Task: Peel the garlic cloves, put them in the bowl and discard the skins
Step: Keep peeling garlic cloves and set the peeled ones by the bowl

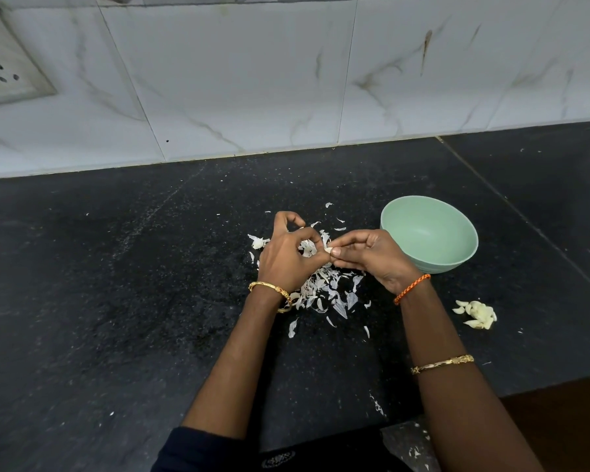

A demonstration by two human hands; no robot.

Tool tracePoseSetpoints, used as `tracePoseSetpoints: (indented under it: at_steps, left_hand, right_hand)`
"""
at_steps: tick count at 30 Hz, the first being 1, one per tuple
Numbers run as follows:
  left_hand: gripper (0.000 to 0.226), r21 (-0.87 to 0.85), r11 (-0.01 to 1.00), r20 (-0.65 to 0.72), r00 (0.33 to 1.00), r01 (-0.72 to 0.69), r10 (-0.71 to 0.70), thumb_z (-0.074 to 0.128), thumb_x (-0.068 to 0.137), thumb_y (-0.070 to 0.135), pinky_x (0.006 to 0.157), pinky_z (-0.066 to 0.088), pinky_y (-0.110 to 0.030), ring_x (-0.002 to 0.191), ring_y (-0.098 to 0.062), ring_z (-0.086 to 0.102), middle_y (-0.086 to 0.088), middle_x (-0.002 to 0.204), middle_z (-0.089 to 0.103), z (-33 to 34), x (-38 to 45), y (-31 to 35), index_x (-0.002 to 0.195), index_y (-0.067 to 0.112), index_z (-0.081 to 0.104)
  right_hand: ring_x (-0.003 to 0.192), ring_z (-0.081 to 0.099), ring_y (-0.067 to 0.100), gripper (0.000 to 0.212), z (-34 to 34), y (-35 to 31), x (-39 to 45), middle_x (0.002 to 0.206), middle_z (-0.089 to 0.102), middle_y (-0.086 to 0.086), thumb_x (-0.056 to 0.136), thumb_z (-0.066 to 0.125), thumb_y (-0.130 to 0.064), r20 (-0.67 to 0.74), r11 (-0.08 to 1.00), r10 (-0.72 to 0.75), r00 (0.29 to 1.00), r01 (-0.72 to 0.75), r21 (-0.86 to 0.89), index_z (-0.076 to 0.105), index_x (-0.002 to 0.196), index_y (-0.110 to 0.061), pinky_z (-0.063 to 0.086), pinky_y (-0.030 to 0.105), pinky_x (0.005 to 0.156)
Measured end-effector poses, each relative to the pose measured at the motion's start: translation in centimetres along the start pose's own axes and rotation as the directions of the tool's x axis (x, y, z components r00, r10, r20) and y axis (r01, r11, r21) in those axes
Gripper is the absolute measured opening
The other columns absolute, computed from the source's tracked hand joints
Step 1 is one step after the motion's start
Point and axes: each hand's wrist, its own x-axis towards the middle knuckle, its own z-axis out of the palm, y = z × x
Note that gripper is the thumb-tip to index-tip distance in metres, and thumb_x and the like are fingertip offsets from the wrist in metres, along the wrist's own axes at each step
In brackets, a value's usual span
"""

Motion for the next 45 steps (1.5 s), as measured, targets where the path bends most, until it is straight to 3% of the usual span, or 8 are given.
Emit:
tracePoseSetpoints:
  at_steps: [6, 11, 17, 22, 28, 33, 37, 45]
  left_hand:
    - [0.020, -0.050, 0.998, 0.043, 0.998, -0.048, 0.050, 0.065, 0.068, 0.043, 0.064, 0.053, -0.036, 0.084, -0.019, 0.055, 0.006, 0.115, 0.036, -0.3, 0.1, -0.1, 0.075, 0.025, 0.065]
    - [0.005, -0.126, 0.992, 0.032, 0.999, -0.016, 0.020, 0.071, 0.082, 0.030, 0.059, 0.051, -0.037, 0.054, -0.008, 0.040, 0.009, 0.109, 0.042, -0.4, 0.3, -0.9, 0.084, 0.026, 0.069]
    - [0.006, -0.390, 0.915, 0.022, 0.995, 0.099, -0.098, 0.066, 0.088, 0.012, 0.062, 0.041, -0.009, 0.073, 0.011, 0.049, 0.003, 0.100, 0.051, -1.1, 1.0, -0.8, 0.090, 0.014, 0.072]
    - [0.008, -0.478, 0.868, 0.090, 0.991, 0.132, -0.101, 0.078, 0.077, 0.023, 0.056, 0.040, -0.011, 0.055, -0.001, 0.040, 0.004, 0.101, 0.053, -0.5, 0.4, 0.3, 0.082, 0.020, 0.073]
    - [0.011, -0.448, 0.890, 0.043, 0.996, 0.085, -0.074, 0.077, 0.076, 0.015, 0.070, 0.043, -0.009, 0.091, 0.000, 0.051, 0.002, 0.104, 0.053, 0.1, 0.6, 0.3, 0.085, 0.020, 0.074]
    - [0.015, -0.385, 0.922, 0.018, 0.999, 0.045, -0.041, 0.079, 0.075, 0.015, 0.070, 0.046, -0.016, 0.080, -0.001, 0.049, 0.003, 0.111, 0.052, 0.5, 0.2, 0.4, 0.090, 0.012, 0.075]
    - [0.009, -0.345, 0.939, -0.056, 0.998, -0.017, -0.002, 0.077, 0.078, 0.013, 0.079, 0.041, -0.005, 0.101, 0.004, 0.047, 0.006, 0.111, 0.051, 0.6, 0.4, 0.0, 0.087, 0.011, 0.076]
    - [0.012, -0.382, 0.924, -0.068, 0.997, -0.007, -0.021, 0.073, 0.080, 0.006, 0.083, 0.040, -0.004, 0.092, 0.007, 0.047, 0.011, 0.095, 0.047, 0.6, 0.7, -0.2, 0.091, 0.007, 0.076]
  right_hand:
    - [0.072, 0.072, 0.015, 0.013, -0.8, -0.2, 0.1, 0.075, 0.073, 0.010, 0.081, 0.064, 0.008, 0.101, 0.995, 0.098, 0.990, -0.099, 0.000, 0.069, 0.090, -0.002, 0.058, 0.020, 0.068]
    - [0.074, 0.072, 0.014, 0.014, -0.9, -0.1, 0.0, 0.079, 0.073, 0.010, 0.082, 0.063, 0.006, 0.106, 0.985, 0.136, 0.985, -0.146, 0.093, 0.068, 0.093, -0.001, 0.057, 0.019, 0.067]
    - [0.076, 0.072, 0.015, 0.015, -0.8, 0.4, -0.1, 0.082, 0.073, 0.011, 0.082, 0.063, 0.006, 0.036, 0.960, 0.123, 0.992, -0.128, 0.250, 0.067, 0.096, 0.001, 0.057, 0.020, 0.068]
    - [0.079, 0.072, 0.018, 0.014, -0.1, 0.4, 0.1, 0.083, 0.074, 0.012, 0.078, 0.066, 0.007, -0.026, 0.947, 0.087, 0.996, -0.075, 0.312, 0.066, 0.092, 0.003, 0.058, 0.022, 0.069]
    - [0.077, 0.072, 0.019, 0.012, 0.3, 0.6, 0.3, 0.079, 0.073, 0.013, 0.080, 0.066, 0.010, -0.099, 0.965, 0.056, 0.994, -0.028, 0.261, 0.068, 0.086, 0.000, 0.059, 0.023, 0.071]
    - [0.072, 0.071, 0.016, 0.011, 0.7, 0.7, 0.3, 0.075, 0.072, 0.010, 0.079, 0.067, 0.009, -0.149, 0.978, 0.030, 0.988, 0.001, 0.208, 0.068, 0.082, -0.001, 0.058, 0.022, 0.068]
    - [0.073, 0.072, 0.018, 0.012, 0.7, 0.5, 0.2, 0.077, 0.072, 0.012, 0.080, 0.066, 0.010, -0.128, 0.979, 0.031, 0.991, -0.004, 0.205, 0.068, 0.083, -0.001, 0.059, 0.022, 0.069]
    - [0.069, 0.071, 0.013, 0.012, 1.2, 0.7, 0.1, 0.071, 0.072, 0.008, 0.081, 0.064, 0.010, -0.116, 0.982, 0.020, 0.993, 0.003, 0.191, 0.067, 0.085, 0.000, 0.058, 0.020, 0.067]
